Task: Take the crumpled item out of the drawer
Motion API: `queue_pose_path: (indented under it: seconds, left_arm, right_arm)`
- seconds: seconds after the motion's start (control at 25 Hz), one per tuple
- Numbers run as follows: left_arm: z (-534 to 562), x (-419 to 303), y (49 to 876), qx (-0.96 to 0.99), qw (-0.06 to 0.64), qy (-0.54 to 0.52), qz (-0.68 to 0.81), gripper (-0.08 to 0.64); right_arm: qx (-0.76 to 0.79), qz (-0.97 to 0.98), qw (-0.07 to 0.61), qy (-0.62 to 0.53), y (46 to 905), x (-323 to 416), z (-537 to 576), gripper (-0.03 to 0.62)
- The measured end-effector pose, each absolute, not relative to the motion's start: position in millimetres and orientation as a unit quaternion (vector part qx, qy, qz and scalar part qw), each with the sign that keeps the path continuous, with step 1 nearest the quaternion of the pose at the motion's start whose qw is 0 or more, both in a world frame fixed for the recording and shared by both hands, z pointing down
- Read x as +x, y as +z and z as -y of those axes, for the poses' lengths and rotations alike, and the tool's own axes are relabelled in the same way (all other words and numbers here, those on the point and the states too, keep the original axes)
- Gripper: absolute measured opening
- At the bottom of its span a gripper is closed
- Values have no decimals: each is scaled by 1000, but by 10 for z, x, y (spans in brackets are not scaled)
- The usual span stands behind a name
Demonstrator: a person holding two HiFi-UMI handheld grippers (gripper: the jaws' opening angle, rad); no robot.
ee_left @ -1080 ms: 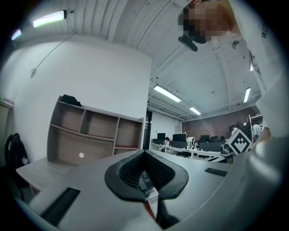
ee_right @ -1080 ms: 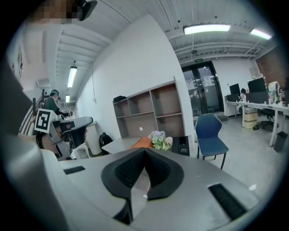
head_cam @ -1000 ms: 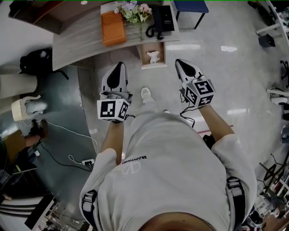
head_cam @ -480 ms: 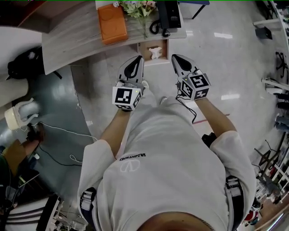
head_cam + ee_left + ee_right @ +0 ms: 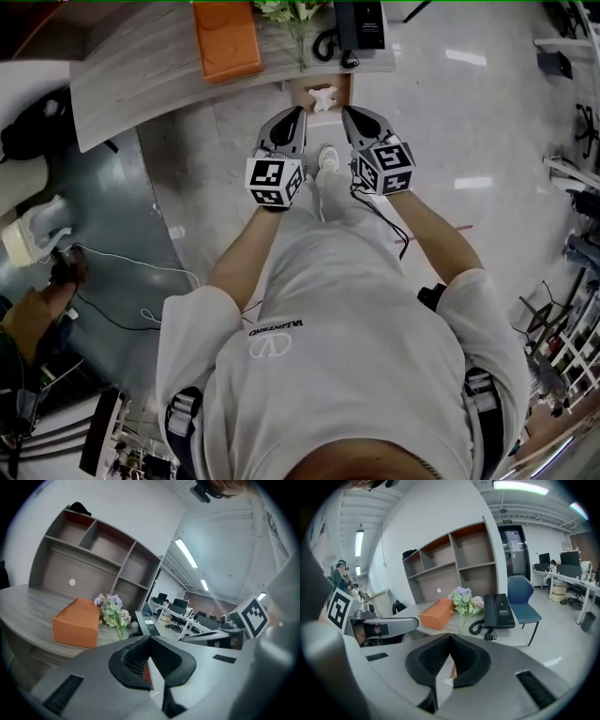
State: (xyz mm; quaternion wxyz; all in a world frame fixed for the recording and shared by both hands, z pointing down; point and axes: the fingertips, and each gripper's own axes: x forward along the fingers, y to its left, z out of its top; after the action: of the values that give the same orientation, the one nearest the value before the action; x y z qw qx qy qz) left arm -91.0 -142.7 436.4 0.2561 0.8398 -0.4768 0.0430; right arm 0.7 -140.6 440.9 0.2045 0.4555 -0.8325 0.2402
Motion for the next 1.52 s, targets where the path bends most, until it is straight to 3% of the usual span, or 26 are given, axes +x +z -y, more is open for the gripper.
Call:
queue_pose_path:
  seconds: [0.92, 1.52]
  left_arm:
    - [1605, -446, 6288, 801, 314, 123, 495, 2]
    - [1667, -298, 7084, 782, 336, 152, 502, 2]
  right_arm:
    - [429, 800, 250, 335, 6523, 121, 1683, 3]
    - [445, 777, 271, 354, 7255, 223, 1712, 2]
